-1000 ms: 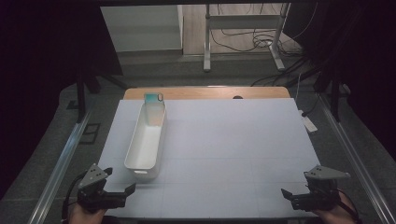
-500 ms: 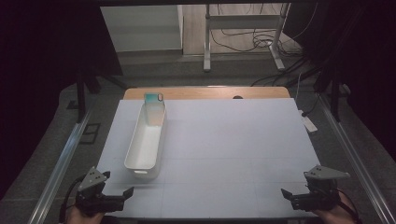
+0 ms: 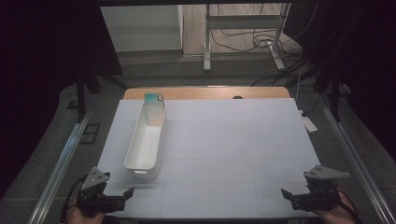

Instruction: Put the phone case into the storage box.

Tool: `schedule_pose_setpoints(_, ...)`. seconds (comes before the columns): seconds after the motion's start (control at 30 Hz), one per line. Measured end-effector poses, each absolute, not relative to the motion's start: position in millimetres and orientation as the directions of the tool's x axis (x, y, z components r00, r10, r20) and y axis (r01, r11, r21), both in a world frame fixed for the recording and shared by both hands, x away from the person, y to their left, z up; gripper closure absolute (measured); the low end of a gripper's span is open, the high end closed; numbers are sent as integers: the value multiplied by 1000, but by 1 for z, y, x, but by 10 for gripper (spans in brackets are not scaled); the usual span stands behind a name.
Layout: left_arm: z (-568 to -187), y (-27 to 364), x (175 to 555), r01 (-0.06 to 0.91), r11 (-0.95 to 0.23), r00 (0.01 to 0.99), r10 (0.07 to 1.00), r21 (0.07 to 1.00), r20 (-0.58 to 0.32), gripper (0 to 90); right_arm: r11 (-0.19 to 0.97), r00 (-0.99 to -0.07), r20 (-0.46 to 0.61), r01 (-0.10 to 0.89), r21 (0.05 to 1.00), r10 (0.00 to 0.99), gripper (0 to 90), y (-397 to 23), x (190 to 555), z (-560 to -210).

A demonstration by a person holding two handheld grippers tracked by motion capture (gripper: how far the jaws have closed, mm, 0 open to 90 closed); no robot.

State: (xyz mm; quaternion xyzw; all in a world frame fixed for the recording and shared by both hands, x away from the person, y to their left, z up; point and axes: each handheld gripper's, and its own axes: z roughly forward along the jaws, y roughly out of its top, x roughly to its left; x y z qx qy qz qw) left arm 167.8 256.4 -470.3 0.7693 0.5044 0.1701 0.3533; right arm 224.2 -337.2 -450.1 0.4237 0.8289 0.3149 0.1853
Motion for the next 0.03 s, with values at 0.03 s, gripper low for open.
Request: schedule_pose_setpoints(0.03,-470,256,168,656,-242,433,896,715,-95,0,443,-573,-39,587,678,819,0,-337,225,-450)
